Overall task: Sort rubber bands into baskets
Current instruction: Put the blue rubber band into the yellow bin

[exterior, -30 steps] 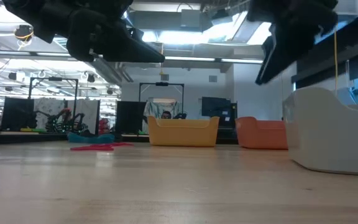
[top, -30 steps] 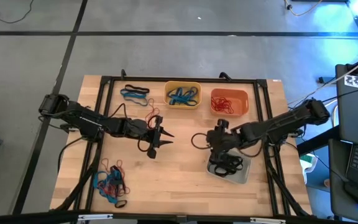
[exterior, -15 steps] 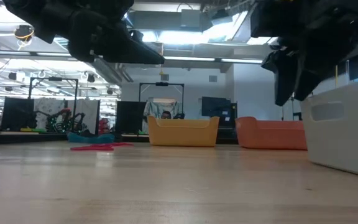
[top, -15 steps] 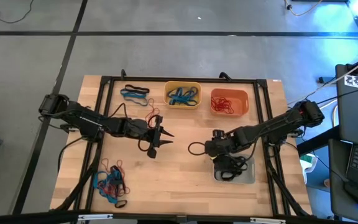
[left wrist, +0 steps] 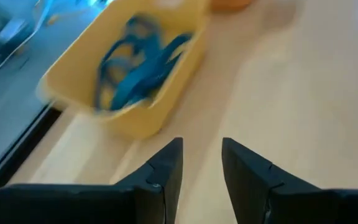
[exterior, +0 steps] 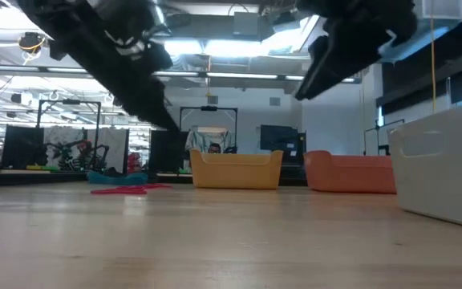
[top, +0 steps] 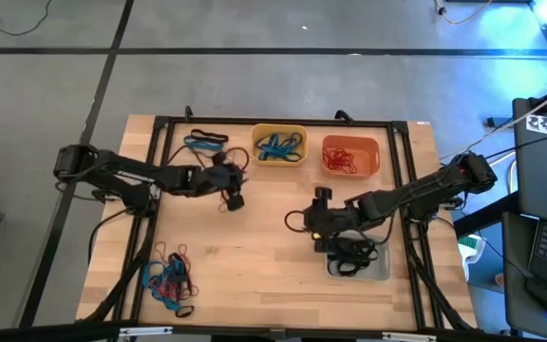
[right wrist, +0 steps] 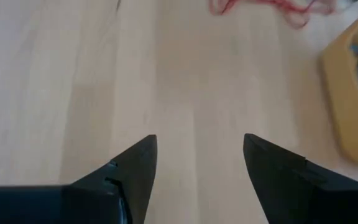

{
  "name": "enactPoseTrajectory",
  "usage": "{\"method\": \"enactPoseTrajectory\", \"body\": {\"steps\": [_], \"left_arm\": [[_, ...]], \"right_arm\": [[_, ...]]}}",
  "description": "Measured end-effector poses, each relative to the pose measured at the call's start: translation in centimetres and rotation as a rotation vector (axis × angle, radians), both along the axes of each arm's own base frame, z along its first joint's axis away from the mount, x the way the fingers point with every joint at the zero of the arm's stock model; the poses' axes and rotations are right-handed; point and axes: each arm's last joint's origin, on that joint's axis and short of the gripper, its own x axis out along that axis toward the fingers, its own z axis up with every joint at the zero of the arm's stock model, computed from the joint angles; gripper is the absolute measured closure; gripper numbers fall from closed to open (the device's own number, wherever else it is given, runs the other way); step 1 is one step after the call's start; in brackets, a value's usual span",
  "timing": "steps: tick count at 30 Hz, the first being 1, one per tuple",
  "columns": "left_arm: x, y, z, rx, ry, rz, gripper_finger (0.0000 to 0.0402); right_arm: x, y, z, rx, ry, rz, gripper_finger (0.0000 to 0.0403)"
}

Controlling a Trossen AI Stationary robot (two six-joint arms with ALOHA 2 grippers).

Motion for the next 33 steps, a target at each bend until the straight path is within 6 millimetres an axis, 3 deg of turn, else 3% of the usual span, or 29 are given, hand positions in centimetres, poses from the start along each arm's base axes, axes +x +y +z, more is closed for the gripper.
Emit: {"method": "enactPoseTrajectory", "body": {"steps": [4,9,19,26,33], "left_arm": [[-0.8,1.9,-0.4,0.034,0.063,0.120,0.0293],[-1.2,3.1,-0.5,0.058,0.104,0.149,0.0293],[-3.8,6.5,-2.4,-0.153,0.143,0.509,0.0293],[-4.0,9.0,-4.4,-0.261,0.180,0.520,0.0293],[-4.2,10.2,-6.2,-0.286,0.245,0.542,0.0293]], "right_arm": [[0.3,-0.1,0.0,-0.053,-0.066,-0.022,0.0165],[0.7,0.0,0.4,-0.083,-0.116,-0.012,0.0165],[1.0,0.0,0.7,-0.106,-0.145,0.021,0.0165],[1.0,0.0,0.7,-0.119,-0.147,0.019,0.0165],[1.0,0.0,0.7,-0.119,-0.147,0.018,0.0165]]}}
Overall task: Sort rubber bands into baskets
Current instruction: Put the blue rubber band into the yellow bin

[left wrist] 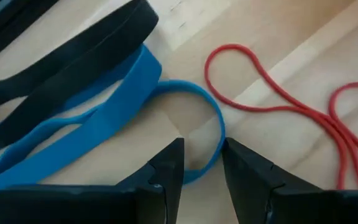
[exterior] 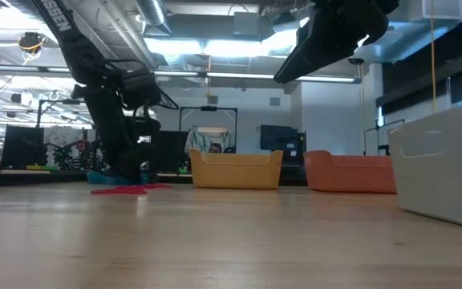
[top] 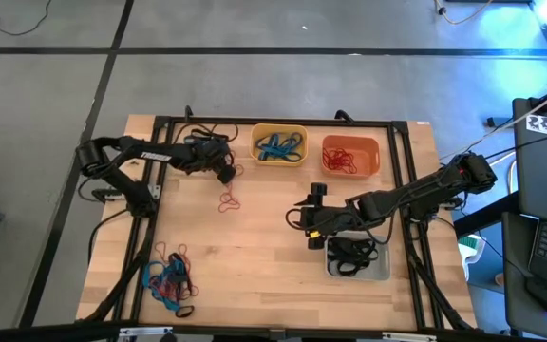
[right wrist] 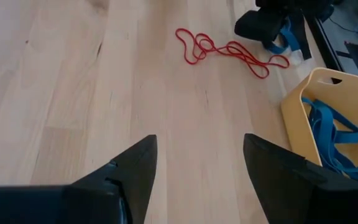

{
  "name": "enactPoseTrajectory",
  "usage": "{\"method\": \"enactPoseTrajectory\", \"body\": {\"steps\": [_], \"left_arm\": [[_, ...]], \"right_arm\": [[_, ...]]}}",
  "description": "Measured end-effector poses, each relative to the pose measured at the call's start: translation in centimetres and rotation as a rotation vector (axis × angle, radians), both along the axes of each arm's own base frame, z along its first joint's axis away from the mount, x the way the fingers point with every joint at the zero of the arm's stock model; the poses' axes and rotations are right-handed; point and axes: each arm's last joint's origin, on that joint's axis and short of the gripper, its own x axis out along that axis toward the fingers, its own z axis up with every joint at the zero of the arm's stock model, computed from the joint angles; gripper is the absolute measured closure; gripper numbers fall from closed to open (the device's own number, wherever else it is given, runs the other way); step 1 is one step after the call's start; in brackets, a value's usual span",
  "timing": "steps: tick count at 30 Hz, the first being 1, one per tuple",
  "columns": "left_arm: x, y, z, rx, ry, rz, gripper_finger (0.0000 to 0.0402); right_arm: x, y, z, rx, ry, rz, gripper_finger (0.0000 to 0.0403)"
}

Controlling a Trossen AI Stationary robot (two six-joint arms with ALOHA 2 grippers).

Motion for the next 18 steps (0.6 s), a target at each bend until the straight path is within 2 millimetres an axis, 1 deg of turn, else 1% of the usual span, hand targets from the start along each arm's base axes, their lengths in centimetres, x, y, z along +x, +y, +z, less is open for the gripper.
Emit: {"method": "enactPoseTrajectory", "body": {"steps": [5,8,11,15,16,18], "left_arm": [[0.4,0.4,-0.5,0.005,-0.003,-0.044,0.0292],[0.5,0.5,-0.5,0.006,-0.008,-0.068,0.0298],[0.5,0.5,-0.2,-0.005,-0.017,-0.076,0.0327],[0.6,-0.1,0.2,-0.020,-0.019,-0.116,0.0383],[0.6,-0.3,0.3,-0.028,-0.019,-0.129,0.0391],[0.7,-0.8,0.8,-0.027,-0.035,-0.150,0.0393]], "right_arm": [[0.0,0.0,0.0,-0.001,0.000,0.000,0.0165],[0.0,0.0,0.0,-0.003,0.001,0.000,0.0165],[0.0,0.0,0.0,-0.014,0.001,0.001,0.0165],[0.0,0.0,0.0,-0.021,0.003,0.004,0.0165],[0.0,0.0,0.0,-0.027,0.004,0.003,0.0165],[0.0,-0.1,0.0,-0.054,0.007,-0.001,0.0165]]}}
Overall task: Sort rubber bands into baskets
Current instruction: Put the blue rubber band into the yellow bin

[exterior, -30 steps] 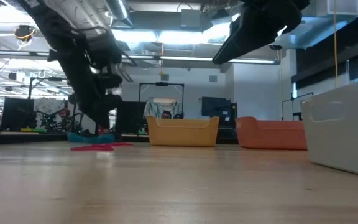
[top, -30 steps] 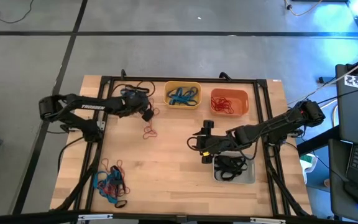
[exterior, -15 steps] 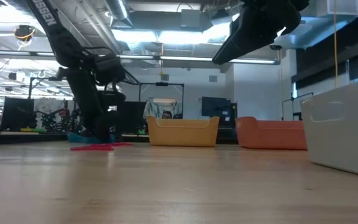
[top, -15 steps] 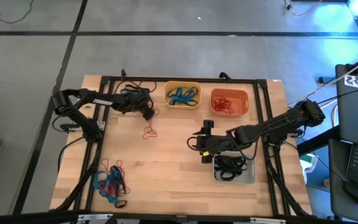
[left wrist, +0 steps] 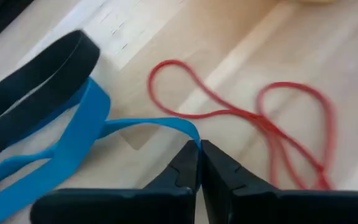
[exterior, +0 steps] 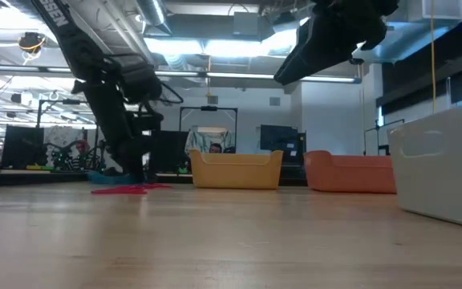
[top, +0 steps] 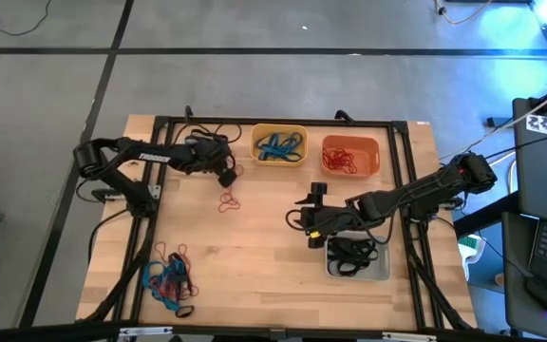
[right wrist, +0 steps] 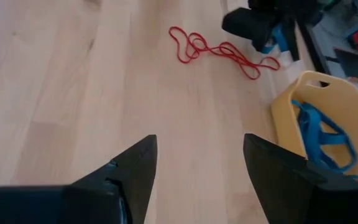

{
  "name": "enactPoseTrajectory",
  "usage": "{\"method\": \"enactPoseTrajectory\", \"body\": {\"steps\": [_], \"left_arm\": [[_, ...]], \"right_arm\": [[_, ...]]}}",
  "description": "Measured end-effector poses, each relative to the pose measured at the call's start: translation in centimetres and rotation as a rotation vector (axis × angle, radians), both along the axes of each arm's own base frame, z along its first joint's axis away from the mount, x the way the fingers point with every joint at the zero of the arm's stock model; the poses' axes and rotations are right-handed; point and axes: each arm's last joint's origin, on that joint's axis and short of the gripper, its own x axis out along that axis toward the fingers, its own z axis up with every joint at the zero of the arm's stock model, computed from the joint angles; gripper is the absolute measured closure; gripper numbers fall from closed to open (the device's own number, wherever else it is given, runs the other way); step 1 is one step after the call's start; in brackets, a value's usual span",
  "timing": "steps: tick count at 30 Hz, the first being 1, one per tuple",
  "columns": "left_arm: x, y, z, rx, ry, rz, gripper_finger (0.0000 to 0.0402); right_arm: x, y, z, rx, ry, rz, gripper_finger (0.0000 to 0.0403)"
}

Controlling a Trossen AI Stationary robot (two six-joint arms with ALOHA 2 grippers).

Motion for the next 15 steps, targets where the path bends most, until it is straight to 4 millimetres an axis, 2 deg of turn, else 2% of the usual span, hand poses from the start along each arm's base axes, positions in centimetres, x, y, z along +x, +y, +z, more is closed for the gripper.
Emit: {"method": "enactPoseTrajectory", "body": {"steps": [5,9,15], "left_arm": [[0.2,-1.6,1.9,0.004,-0.063,-0.058,0.0383],[0.2,-2.8,3.9,0.031,-0.149,-0.105,0.0395],[-0.3,-4.8,7.0,0.078,-0.296,-0.169,0.0389]], "right_arm": [[0.1,0.0,0.1,-0.013,-0.012,-0.003,0.0165],[0.2,-0.2,0.1,-0.009,-0.017,-0.012,0.0161],[0.5,-1.5,0.1,0.027,-0.030,-0.072,0.0116]]}}
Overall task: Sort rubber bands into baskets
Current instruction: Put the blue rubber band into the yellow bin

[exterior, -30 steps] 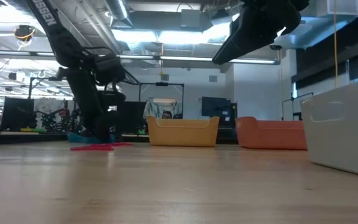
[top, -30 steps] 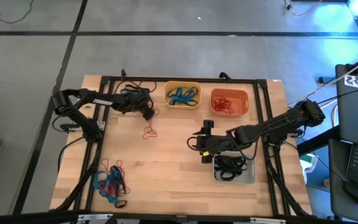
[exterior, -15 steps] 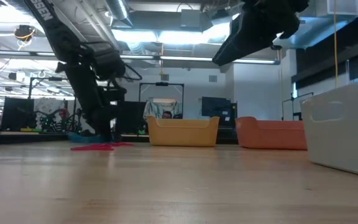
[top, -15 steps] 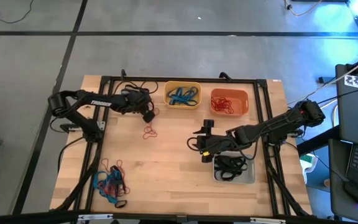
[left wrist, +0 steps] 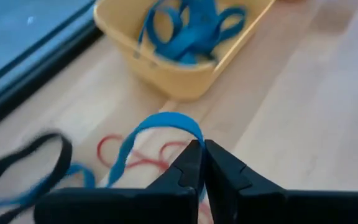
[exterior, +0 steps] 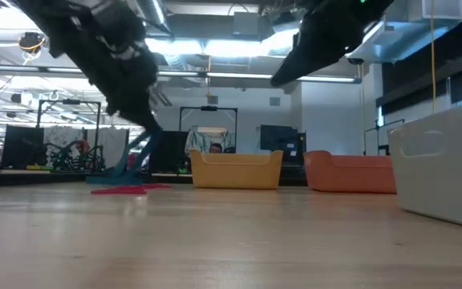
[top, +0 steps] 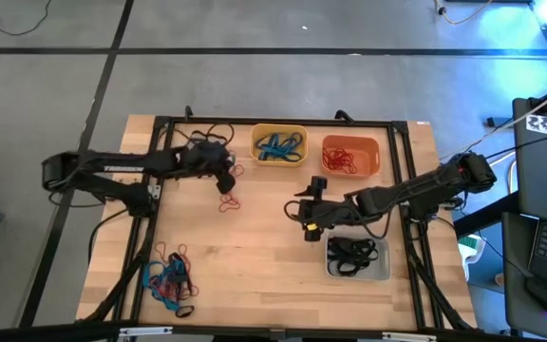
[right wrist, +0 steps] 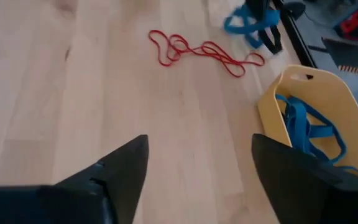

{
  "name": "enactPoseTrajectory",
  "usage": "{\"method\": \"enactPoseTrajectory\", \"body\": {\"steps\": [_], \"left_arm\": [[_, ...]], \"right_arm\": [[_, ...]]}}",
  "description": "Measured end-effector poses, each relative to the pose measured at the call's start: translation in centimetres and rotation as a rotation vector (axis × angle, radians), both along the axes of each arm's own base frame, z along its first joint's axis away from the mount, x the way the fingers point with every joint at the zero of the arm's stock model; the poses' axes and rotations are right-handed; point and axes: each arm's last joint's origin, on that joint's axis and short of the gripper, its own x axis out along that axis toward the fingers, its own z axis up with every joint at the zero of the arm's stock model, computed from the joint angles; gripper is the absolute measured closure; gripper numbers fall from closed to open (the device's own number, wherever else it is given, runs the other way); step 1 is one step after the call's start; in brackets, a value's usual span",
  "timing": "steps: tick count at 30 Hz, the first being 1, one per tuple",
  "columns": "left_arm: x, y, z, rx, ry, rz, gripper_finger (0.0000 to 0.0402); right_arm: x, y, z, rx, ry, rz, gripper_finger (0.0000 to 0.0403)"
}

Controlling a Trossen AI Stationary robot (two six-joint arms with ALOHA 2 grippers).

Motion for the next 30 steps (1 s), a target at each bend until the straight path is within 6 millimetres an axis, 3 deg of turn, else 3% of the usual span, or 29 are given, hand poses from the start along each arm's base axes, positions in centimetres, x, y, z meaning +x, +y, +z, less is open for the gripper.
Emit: {"method": "enactPoseTrajectory", "body": {"steps": [7,21,30], "left_arm": [[-0.6,-2.3,2.6,0.040,-0.138,-0.092,0.0386],[0.9,-5.9,5.3,0.158,-0.384,-0.319,0.0385],[2.1,-7.6,6.0,0.217,-0.501,-0.505,0.0385]], "right_arm": [[0.5,-2.3,0.1,0.002,-0.008,-0.057,0.0072],[2.9,-6.8,1.7,0.116,-0.240,0.076,0.0084],[5.7,-7.3,1.0,0.176,-0.443,0.171,0.0084]]}}
